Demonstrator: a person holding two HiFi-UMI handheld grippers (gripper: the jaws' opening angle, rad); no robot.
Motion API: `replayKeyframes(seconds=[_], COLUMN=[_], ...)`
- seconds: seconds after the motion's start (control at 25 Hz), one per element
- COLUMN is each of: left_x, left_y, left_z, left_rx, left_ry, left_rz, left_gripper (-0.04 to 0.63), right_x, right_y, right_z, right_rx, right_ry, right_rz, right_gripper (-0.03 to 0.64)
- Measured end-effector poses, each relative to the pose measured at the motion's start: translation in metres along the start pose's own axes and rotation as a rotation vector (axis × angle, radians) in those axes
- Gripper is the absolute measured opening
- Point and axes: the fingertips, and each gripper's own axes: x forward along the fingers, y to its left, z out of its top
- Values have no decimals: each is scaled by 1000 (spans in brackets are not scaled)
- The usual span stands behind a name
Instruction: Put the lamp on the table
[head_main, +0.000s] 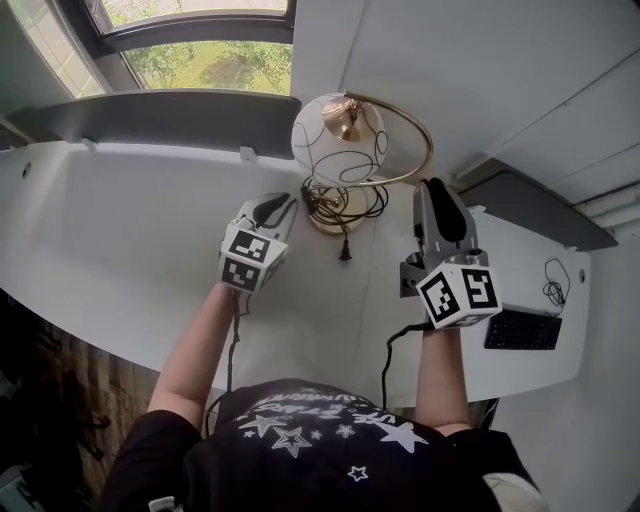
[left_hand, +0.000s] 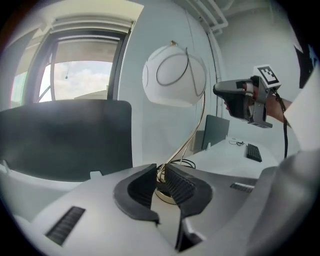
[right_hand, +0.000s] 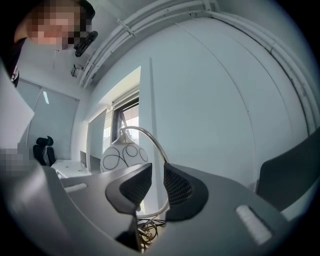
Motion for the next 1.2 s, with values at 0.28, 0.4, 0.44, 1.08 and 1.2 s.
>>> replayKeyframes(seconds=[0.28, 0.4, 0.44, 1.08, 1.2], left_x=[-69, -94, -103, -183, -197], left_y=[-31, -52, -59, -153, -170], left_z=[42, 46, 46, 47, 41], left_rx=[23, 41, 43, -9, -5], left_ry=[-180, -204, -209, -280, -276], left_rz=[-20, -44, -44, 71, 107], left_gripper=[54, 53, 52, 14, 12], right_x=[-35, -55, -62, -161, -170], right_y=[28, 37, 39, 47, 52], right_z=[31, 35, 36, 34, 23], right_rx=[-1, 5, 10, 53, 77], right_ry=[-62, -71, -74, -64, -46], right_rz=[25, 31, 34, 161, 220], right_gripper=[55, 55, 55, 55, 54])
